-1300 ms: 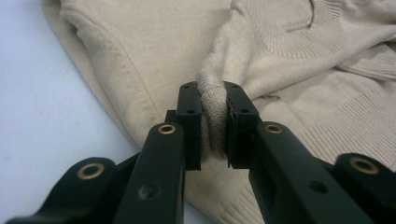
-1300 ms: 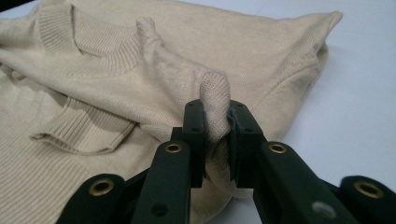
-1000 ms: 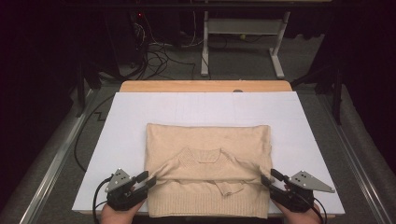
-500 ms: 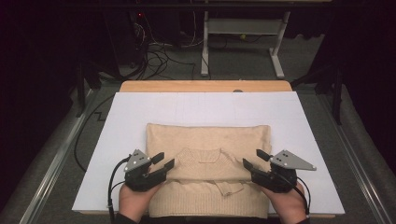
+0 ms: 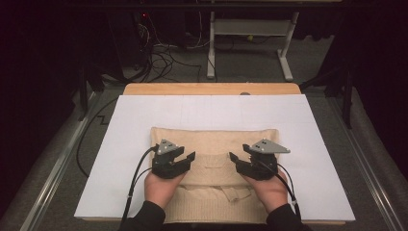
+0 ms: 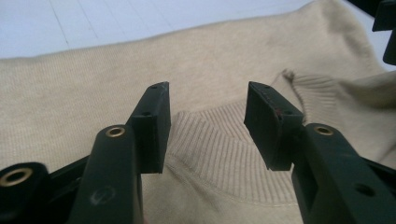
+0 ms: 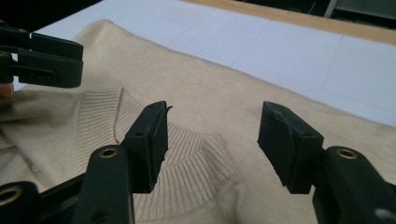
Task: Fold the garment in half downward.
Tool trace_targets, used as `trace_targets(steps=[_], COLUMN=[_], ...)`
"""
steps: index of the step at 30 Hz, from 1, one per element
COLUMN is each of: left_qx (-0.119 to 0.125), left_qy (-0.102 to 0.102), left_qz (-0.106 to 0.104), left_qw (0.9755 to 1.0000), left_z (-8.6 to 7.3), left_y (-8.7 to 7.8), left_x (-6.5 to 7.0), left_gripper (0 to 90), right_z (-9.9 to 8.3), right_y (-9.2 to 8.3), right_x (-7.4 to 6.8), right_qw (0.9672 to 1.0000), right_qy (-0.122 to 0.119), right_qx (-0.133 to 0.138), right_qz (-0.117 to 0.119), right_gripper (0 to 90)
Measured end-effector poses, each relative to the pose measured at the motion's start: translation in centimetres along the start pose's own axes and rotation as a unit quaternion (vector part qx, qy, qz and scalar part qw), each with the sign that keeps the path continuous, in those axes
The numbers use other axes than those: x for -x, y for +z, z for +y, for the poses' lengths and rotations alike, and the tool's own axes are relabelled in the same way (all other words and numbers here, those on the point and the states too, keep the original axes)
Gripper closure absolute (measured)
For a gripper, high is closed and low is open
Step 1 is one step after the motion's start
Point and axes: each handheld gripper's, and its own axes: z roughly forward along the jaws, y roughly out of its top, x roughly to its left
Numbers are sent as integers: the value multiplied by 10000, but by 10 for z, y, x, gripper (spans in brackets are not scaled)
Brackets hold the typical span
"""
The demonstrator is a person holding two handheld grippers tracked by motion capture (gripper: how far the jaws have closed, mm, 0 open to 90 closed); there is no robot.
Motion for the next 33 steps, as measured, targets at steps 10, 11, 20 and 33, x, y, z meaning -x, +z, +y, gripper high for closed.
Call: trace_targets(steps=[10,11,20,33], left_qx=[-335,-376,-536,175], left_qy=[-44,-44,93,166], left_qz=[156,177,199,-128], left_qw=[9993,9991,9983,9996], left_z=[-7,-8,-12,-22], left_y=[24,25,28,-19], left_x=[1,1,2,12], left_gripper=[507,511,682,825], right_z=[-16,-17,-22,-23], right_y=[37,39,46,3], right_x=[1,2,2,-11], right_qw=[9980,9977,9964,9998], right_qy=[87,101,51,-136], right_qx=[-609,-655,-823,-117], right_qz=[-146,-163,-214,47], right_gripper=[514,520,772,825])
